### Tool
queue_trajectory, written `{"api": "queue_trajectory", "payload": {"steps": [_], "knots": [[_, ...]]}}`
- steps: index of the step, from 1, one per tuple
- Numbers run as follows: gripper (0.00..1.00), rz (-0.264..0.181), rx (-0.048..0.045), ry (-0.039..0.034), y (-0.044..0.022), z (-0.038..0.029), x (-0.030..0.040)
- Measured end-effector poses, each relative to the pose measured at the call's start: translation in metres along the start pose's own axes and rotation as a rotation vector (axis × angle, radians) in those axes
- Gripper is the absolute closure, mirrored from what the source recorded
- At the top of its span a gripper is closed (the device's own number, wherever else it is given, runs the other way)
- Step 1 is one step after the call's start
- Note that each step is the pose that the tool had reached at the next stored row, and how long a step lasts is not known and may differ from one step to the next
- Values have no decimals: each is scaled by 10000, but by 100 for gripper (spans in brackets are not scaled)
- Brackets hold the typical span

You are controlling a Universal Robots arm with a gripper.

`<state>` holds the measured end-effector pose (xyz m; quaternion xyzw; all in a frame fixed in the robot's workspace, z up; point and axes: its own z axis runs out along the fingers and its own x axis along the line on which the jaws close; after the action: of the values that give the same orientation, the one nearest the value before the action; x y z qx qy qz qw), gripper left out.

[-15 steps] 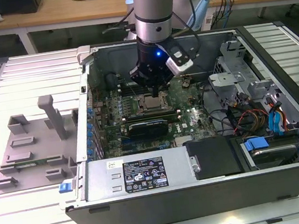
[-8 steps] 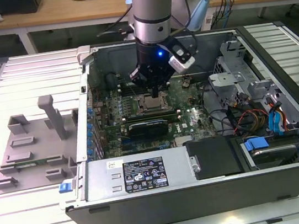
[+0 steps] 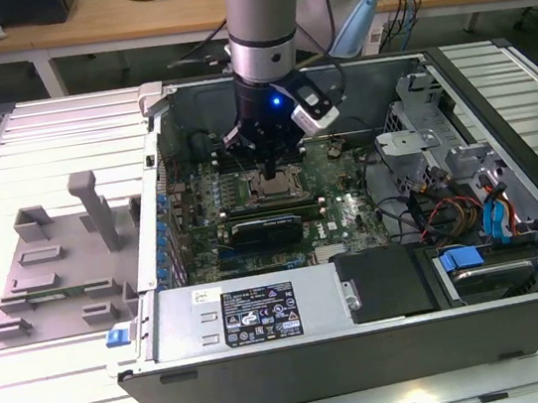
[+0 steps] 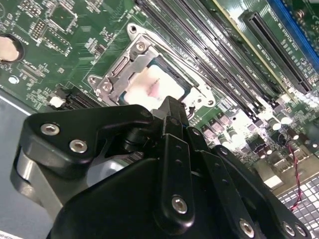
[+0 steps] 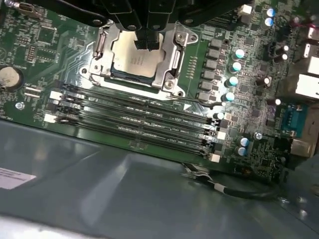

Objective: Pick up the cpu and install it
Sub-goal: 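Close the cpu cover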

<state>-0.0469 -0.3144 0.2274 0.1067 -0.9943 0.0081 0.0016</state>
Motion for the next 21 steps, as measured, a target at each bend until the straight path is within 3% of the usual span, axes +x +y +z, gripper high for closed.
{"api": "queue_trajectory", "payload": {"steps": [5, 8, 12, 21], "knots": [[89, 480, 12, 10, 20, 95, 88], [89, 585, 18, 15, 33, 119, 144], [89, 966, 17, 21, 37, 137, 162], [89, 1005, 16, 21, 56, 220, 189]]}}
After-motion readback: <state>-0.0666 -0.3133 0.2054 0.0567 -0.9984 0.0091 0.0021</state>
